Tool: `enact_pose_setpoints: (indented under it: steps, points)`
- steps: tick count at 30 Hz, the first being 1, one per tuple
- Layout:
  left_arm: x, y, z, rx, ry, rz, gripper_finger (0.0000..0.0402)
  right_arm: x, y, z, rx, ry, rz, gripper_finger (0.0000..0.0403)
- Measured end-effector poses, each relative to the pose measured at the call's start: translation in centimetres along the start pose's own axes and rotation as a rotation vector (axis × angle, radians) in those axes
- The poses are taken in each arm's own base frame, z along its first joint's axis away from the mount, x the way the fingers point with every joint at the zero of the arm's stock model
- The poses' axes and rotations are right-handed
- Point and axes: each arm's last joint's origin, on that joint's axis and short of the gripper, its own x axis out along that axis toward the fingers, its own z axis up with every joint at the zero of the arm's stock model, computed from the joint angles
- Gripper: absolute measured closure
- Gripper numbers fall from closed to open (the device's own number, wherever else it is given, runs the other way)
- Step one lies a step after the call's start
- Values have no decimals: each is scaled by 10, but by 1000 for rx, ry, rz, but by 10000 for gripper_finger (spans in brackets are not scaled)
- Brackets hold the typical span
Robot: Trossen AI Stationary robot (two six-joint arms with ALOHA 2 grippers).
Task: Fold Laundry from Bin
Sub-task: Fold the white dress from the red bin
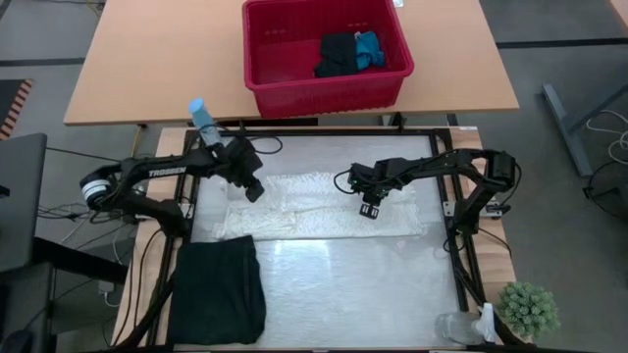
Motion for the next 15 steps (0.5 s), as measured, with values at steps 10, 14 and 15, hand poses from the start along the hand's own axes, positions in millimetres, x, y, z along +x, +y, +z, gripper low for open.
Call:
enact_pose_setpoints:
  steps: [10, 14, 15]
  points:
    - [6, 0, -1, 22, 24, 10, 393, 0, 0, 0, 0, -2, 1, 287]
    - [1, -2, 0, -12, 23, -2, 400, 0, 0, 0, 0, -2, 1, 287]
    - [-3, -3, 3, -20, 16, -3, 401, 0, 0, 0, 0, -2, 1, 287]
